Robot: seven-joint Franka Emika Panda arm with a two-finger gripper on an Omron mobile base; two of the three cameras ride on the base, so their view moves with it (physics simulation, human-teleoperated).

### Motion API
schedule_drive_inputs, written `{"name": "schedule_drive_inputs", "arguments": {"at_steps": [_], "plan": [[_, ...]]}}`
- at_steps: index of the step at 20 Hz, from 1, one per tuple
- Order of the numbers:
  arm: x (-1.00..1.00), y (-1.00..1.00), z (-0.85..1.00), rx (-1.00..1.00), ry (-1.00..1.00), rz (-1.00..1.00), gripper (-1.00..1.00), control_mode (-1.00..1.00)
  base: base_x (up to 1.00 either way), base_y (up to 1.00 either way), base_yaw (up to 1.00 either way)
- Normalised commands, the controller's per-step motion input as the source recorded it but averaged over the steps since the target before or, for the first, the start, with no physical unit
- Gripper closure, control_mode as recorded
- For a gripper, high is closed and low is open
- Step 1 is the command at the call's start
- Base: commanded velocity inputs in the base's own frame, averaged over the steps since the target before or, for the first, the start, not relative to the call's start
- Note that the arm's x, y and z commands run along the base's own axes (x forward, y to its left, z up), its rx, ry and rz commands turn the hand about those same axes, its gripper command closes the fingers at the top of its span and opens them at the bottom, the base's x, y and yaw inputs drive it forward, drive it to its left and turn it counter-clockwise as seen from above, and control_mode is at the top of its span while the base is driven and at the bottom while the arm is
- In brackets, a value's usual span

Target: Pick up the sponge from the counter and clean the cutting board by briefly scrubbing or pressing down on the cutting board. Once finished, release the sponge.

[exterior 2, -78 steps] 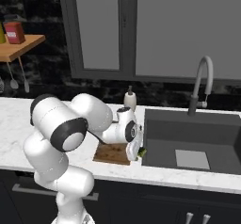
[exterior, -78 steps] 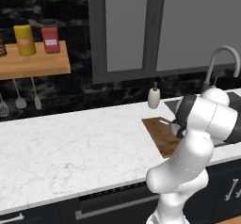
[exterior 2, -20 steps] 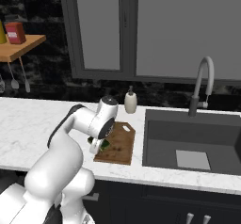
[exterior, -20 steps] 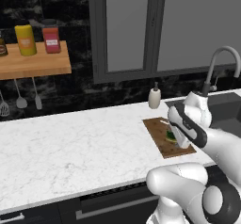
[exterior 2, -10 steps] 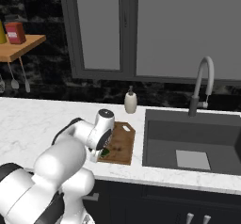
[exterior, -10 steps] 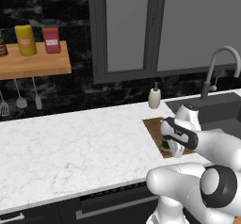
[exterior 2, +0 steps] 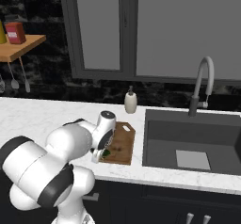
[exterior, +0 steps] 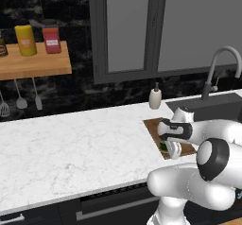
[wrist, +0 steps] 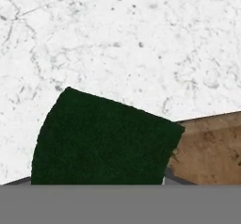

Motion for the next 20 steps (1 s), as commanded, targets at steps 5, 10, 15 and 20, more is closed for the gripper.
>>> {"name": "schedule_drive_inputs", "arguments": {"at_steps": [5,10,15,20], "plan": [[0.00,-0.01,0.00,0.00,0.00,0.00,-1.00,-1.00,0.00,0.00,0.00],[0.00,0.00,0.14,0.00,0.00,0.00,-1.00,-1.00,0.00,0.00,0.00],[0.00,0.00,0.31,0.00,0.00,0.00,-1.00,-1.00,0.00,0.00,0.00],[-0.14,-0.07,0.13,-0.22,0.00,0.01,-1.00,-1.00,0.00,0.00,0.00]]}}
